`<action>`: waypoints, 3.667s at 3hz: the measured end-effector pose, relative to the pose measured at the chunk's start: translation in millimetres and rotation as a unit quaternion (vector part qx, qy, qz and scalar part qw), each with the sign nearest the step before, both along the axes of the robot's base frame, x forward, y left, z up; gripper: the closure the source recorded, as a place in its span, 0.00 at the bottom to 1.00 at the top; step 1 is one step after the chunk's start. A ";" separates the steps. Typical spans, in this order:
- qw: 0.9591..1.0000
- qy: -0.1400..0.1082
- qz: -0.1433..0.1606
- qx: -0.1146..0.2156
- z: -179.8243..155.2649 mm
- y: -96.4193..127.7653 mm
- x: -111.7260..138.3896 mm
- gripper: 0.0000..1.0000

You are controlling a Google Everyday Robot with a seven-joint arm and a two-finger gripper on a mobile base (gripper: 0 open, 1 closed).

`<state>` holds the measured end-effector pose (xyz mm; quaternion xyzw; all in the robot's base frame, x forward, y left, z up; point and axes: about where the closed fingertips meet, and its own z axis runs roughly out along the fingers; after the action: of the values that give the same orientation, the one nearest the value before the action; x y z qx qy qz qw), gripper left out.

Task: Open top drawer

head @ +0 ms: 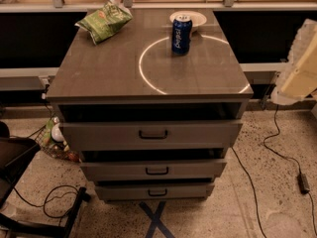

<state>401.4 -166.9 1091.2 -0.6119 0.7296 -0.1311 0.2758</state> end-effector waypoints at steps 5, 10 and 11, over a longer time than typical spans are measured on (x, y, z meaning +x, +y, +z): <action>0.998 0.015 -0.040 -0.043 -29.8 -17.9 17.5 0.00; 0.993 0.008 -0.047 -0.107 -66.4 -10.8 41.5 0.00; 0.991 0.032 0.009 -0.130 -111.2 30.1 43.3 0.00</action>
Offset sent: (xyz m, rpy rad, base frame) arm 0.0796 -0.1041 -0.1277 -0.5847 0.1078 -0.5223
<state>444.7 -136.8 980.0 -0.6528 0.7096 -0.2027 0.1711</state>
